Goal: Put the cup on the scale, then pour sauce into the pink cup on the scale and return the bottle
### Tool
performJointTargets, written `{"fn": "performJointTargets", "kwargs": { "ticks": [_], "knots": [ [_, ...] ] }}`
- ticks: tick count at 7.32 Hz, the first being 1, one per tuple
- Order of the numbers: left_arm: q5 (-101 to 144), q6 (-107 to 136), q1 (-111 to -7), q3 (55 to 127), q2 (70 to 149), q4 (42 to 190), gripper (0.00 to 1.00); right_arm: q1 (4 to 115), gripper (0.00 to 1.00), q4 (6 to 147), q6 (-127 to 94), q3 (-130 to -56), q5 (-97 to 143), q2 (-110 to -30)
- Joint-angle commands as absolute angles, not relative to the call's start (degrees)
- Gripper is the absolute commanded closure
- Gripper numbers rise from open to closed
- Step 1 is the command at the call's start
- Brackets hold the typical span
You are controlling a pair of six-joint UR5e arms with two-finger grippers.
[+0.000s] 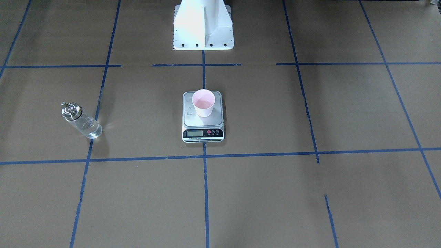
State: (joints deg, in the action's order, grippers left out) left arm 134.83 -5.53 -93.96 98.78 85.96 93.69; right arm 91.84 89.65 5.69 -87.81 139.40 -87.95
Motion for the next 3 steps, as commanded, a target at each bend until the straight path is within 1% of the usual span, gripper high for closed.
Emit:
{"fn": "performJointTargets", "kwargs": {
  "ticks": [1,3],
  "knots": [
    [134.8,-5.5,-94.0,98.8,86.0,93.7,0.00,91.8,0.00,89.6,5.8,-87.8,139.4,-88.0],
    [134.8,-5.5,-94.0,98.8,86.0,93.7,0.00,91.8,0.00,89.6,5.5,-87.9,139.4,-87.8]
  ]
}}
